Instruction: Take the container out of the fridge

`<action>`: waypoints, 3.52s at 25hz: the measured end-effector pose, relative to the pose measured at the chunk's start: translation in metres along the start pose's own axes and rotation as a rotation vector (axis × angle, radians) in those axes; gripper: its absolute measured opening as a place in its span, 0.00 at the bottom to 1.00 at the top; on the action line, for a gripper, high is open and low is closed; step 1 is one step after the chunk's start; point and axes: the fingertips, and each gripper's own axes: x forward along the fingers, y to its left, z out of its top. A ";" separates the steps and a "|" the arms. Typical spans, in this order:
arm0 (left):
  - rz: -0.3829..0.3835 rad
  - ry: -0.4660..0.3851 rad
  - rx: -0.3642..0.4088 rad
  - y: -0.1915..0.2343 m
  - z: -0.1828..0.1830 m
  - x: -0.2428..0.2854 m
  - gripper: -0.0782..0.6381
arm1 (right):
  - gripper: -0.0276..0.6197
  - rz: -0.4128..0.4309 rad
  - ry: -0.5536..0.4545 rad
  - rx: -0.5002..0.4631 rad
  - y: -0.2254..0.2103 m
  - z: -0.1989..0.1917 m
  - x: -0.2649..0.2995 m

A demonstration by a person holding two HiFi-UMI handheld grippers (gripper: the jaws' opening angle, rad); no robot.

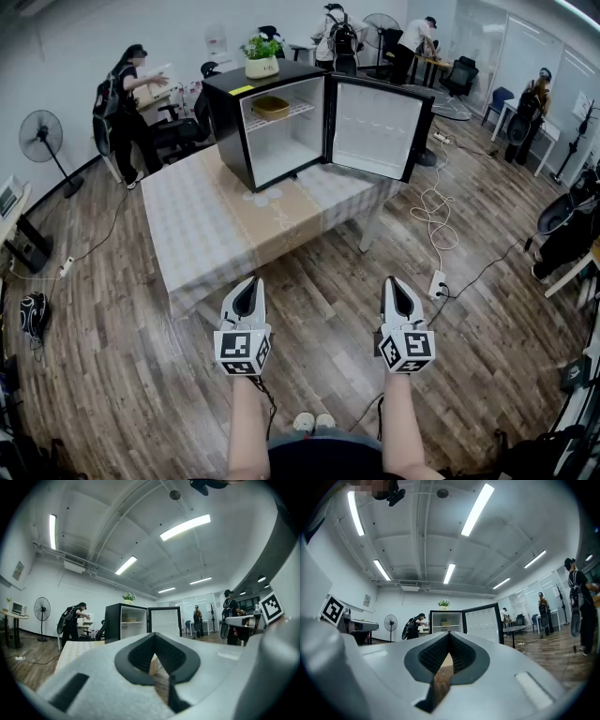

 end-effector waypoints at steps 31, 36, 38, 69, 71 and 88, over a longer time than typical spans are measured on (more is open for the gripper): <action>-0.036 0.015 0.018 0.018 -0.003 0.001 0.12 | 0.06 -0.038 0.004 0.004 0.019 -0.007 0.009; -0.057 0.009 0.013 0.022 -0.005 0.007 0.12 | 0.06 -0.045 0.000 0.007 0.023 -0.011 0.014; -0.058 0.004 0.006 0.023 -0.004 0.009 0.12 | 0.06 -0.045 -0.002 0.005 0.023 -0.011 0.017; 0.055 0.001 0.002 0.076 -0.012 0.301 0.12 | 0.51 0.235 -0.038 0.071 -0.087 -0.037 0.326; 0.068 0.004 0.003 0.080 -0.012 0.333 0.12 | 0.51 0.260 -0.038 0.071 -0.099 -0.037 0.361; 0.218 -0.015 0.014 0.146 -0.001 0.467 0.12 | 0.51 0.511 -0.042 0.050 -0.088 -0.035 0.557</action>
